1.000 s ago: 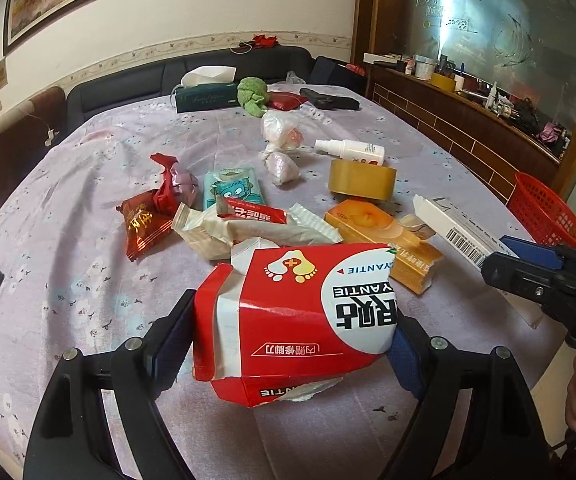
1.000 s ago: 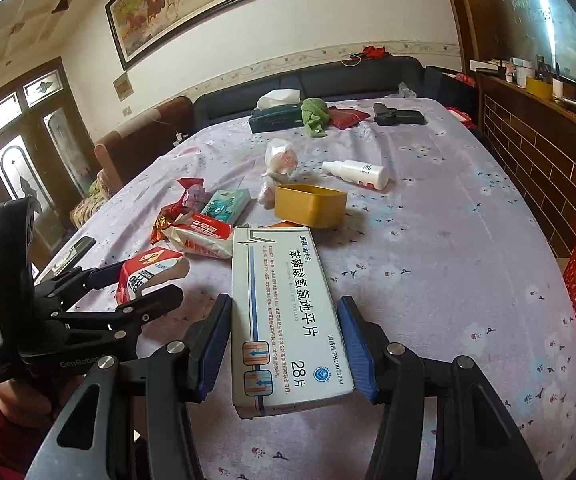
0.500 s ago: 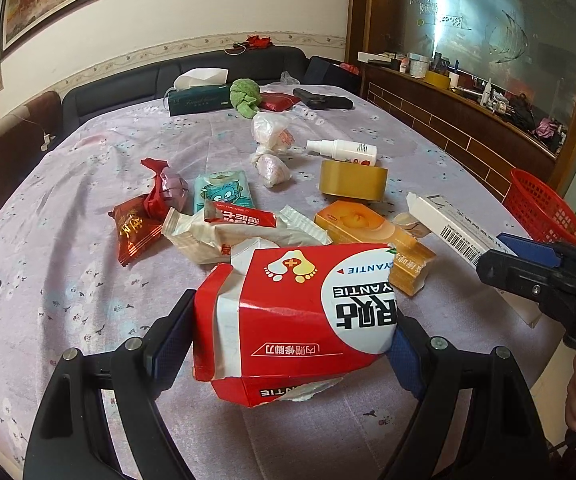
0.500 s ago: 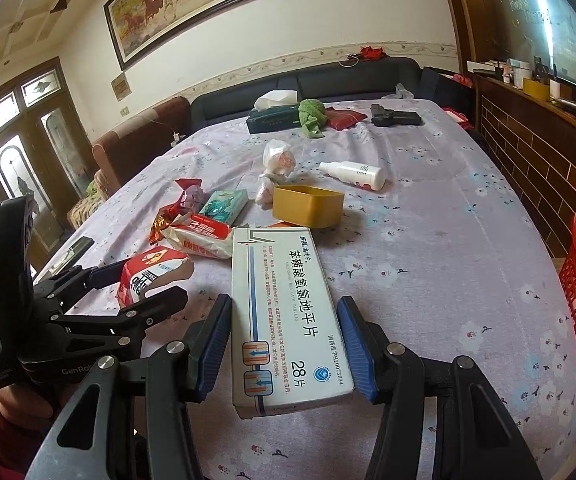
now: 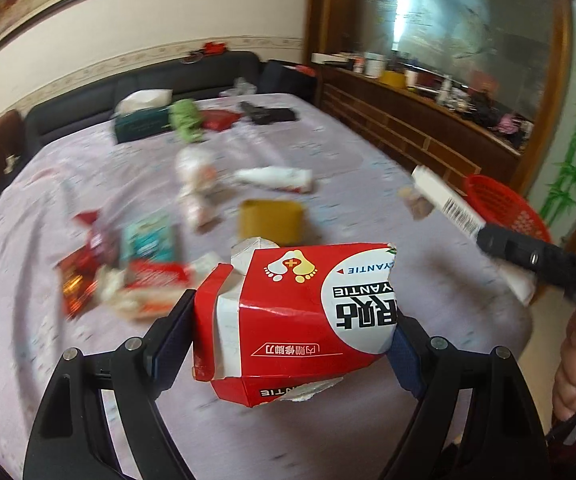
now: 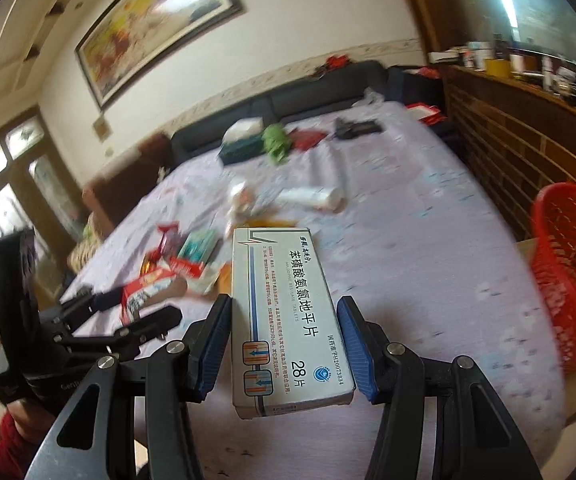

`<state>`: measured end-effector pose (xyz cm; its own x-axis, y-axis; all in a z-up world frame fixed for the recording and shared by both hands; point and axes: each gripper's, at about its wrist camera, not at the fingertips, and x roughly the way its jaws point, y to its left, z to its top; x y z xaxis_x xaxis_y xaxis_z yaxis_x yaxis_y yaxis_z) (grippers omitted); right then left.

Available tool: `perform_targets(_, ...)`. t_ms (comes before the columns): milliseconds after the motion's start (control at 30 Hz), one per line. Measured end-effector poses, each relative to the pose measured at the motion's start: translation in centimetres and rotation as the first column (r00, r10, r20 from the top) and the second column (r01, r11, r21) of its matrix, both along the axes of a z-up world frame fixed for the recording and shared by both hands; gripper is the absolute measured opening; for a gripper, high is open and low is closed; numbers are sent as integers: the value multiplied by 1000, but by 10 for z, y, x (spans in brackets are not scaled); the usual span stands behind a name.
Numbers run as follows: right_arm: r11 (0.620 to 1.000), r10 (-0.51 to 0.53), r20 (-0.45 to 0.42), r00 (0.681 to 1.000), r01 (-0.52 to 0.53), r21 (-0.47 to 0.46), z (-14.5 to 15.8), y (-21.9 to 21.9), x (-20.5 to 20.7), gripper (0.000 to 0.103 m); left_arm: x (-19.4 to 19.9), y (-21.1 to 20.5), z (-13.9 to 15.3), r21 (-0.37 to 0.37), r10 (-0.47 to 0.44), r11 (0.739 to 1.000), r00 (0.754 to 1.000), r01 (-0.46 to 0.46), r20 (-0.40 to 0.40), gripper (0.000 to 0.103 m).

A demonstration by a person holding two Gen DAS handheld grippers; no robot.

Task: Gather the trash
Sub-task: 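Carry tissue pack and tablet box over red basket and open both grippers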

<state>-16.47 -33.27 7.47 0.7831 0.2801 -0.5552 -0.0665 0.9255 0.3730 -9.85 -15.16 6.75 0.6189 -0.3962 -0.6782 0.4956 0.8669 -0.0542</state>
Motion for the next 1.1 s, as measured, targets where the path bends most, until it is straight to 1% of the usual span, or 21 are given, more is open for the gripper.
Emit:
perform_targets(100,995,-100,46,994,99,29,16,-40,-17,58,1,-35,11,-17,-82,997,997,82,-14,84)
perform_targets(167,987,-159,64,985,156,46,23,-65,-27,58,2,-63,19,-38,-147,989,989,146,-32,84)
perform_targets(267,960,-276,71,959,270,76,30,-113,-46,58,2,-110,30,-64,-239,970,970,235,-48,84)
perform_targets(333,936,-342,57,938,334,110,33,-145,-55,58,2,-142,36,-84,-297,953,953,292,-63,84)
perform_targets(400,908,-399,33,916,390,150,32,-175,-62,58,1,-169,40,-94,-331,941,941,325,-67,84)
perform_targets(500,864,-474,2,881,464,194,27,-217,-72,58,1,-215,39,-108,-389,919,916,379,-94,84)
perform_targets(600,826,-523,-35,852,516,226,19,-251,-76,58,3,-260,33,-101,-415,909,903,405,-114,84)
perform_targets(700,803,-550,-58,833,546,239,10,-275,-78,59,7,-293,23,-93,-422,906,895,412,-144,84)
perform_targets(767,790,-559,-74,826,558,254,4,-288,-76,60,11,-310,15,-94,-422,906,893,412,-157,85)
perform_targets(833,792,-551,-83,830,552,261,1,-296,-70,60,14,-316,11,-88,-411,912,896,402,-168,85)
perform_targets(867,795,-549,-80,832,549,258,-1,-298,-66,62,16,-319,10,-81,-403,915,898,395,-179,85)
perform_targets(900,799,-547,-81,833,548,246,-2,-300,-64,67,16,-319,8,-75,-401,916,896,394,-189,85)
perform_targets(967,796,-557,-84,826,560,230,-2,-303,-65,69,13,-313,9,-77,-411,912,894,403,-178,85)
perform_targets(1033,798,-560,-59,826,558,228,0,-303,-73,69,11,-305,11,-72,-404,915,901,397,-157,85)
perform_targets(1067,803,-560,-44,827,555,219,2,-301,-76,69,9,-302,13,-82,-411,912,899,403,-150,86)
perform_targets(1100,805,-561,-36,827,555,212,2,-298,-80,69,9,-302,14,-88,-421,907,895,413,-145,89)
